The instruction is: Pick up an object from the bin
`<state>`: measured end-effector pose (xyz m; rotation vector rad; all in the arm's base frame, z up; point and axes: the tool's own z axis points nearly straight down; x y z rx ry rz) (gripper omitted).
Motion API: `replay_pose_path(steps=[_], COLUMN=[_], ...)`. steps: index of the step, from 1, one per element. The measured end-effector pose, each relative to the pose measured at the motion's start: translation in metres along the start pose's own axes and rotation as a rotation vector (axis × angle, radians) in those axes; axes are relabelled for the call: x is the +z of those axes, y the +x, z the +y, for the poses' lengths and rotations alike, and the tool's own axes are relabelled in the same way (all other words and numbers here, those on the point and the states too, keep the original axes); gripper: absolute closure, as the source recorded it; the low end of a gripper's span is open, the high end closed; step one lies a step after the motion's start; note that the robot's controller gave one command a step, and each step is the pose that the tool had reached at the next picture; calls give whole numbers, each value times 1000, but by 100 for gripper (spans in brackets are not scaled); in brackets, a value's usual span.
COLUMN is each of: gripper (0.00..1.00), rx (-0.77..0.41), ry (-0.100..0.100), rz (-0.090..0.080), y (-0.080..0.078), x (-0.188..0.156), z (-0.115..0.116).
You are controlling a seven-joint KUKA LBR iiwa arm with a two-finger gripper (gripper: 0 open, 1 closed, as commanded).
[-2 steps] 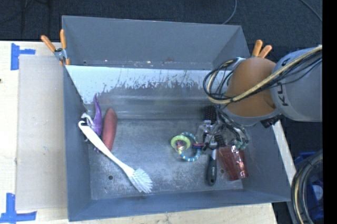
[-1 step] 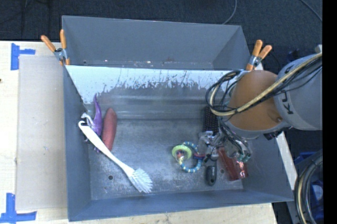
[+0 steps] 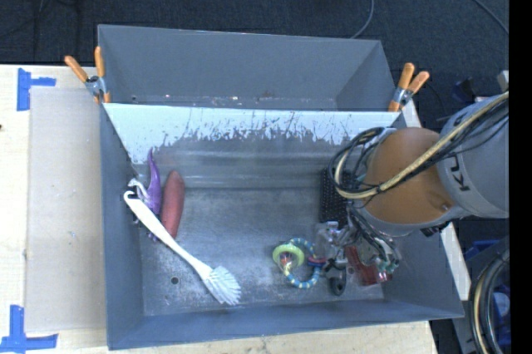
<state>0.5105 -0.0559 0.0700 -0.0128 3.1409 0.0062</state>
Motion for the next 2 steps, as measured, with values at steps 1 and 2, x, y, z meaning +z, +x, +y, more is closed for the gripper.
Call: replay_pose_path(steps=[1, 2], gripper=[100, 100], rx=[4, -1], ry=[0, -1], rz=[2, 2], y=[16, 18], x=[0, 0], z=[0, -1])
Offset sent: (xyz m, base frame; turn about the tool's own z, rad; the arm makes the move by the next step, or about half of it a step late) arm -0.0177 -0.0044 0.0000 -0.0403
